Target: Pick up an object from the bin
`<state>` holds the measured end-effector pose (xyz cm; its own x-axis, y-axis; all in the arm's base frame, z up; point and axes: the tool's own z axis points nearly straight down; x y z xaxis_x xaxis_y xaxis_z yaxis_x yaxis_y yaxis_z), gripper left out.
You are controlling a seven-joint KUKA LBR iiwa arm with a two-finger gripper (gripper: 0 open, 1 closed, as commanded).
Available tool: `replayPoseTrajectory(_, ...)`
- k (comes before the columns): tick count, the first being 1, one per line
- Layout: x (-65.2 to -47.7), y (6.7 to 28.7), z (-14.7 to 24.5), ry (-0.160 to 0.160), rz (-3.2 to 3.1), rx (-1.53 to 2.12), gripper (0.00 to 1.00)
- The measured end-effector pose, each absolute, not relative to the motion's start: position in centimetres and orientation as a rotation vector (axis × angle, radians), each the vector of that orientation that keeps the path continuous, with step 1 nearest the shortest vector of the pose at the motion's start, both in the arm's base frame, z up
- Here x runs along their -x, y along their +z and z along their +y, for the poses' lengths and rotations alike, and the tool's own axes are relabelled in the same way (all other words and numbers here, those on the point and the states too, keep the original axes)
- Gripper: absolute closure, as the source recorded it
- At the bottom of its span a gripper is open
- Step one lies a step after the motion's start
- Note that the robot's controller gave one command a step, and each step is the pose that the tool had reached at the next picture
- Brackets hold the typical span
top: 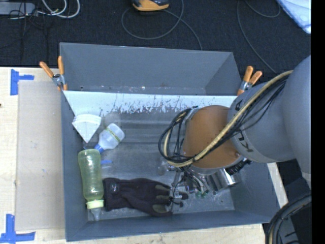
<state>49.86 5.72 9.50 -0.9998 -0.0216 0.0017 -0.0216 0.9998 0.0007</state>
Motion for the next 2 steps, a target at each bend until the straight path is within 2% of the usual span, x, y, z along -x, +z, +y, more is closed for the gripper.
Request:
replayPoseTrajectory(1, -48.91, 6.96, 6.8, 0.0, -3.128, -0.032, 1.0)
replayPoseTrajectory(2, -49.03, 6.96, 6.77, -0.001, -3.133, -0.03, 0.0)
